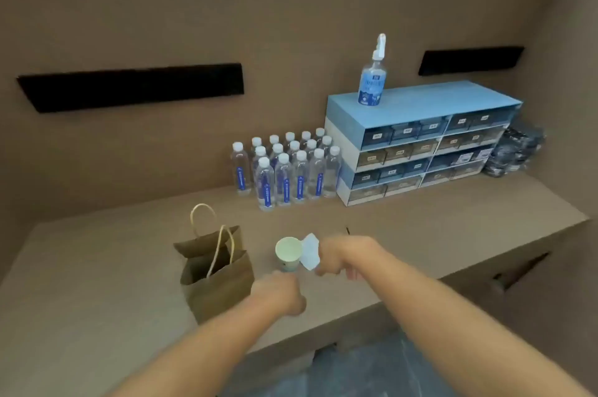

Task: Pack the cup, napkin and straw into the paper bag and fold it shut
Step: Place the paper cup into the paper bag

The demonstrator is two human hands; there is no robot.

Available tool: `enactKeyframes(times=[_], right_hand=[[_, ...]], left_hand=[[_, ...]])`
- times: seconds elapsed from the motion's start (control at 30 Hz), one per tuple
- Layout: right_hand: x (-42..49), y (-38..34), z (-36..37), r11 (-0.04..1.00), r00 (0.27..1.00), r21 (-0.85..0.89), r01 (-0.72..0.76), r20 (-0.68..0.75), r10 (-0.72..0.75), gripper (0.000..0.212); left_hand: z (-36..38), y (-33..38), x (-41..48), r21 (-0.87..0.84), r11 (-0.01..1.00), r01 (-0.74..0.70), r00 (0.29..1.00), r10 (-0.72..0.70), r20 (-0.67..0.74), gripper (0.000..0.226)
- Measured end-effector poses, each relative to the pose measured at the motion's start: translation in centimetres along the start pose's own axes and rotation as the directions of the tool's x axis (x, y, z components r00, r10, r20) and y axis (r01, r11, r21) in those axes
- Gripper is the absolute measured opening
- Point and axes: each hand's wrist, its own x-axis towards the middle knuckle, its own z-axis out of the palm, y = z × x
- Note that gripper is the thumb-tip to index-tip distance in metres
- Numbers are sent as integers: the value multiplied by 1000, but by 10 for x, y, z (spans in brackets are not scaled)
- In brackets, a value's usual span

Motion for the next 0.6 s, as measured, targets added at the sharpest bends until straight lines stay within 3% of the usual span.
enactKeyframes(times=[0.1,0.2,0.23,0.33,0.37,0.47,0.6], right_hand=[[36,7,27,1000,999,17,27,-35,-26,20],[82,15,49,972,977,182,151,-180,-118,15],[99,19,53,948,968,260,181,-217,-126,17],[137,27,66,826,973,525,205,-197,-117,62],[145,28,67,779,965,575,250,-217,-150,66],[170,29,71,689,928,623,372,-278,-250,57],[181,29,58,655,920,646,391,-254,-298,58]], left_hand=[[31,0,21,-203,969,138,990,-141,0,41],[48,1,48,-455,857,242,949,-308,-75,39],[52,0,59,-546,802,242,933,-348,-97,42],[55,-3,84,-765,615,191,912,-400,-94,52],[54,-4,91,-802,576,160,912,-397,-104,52],[48,-4,106,-874,476,95,911,-395,-116,48],[32,0,109,-936,341,85,911,-407,-66,51]])
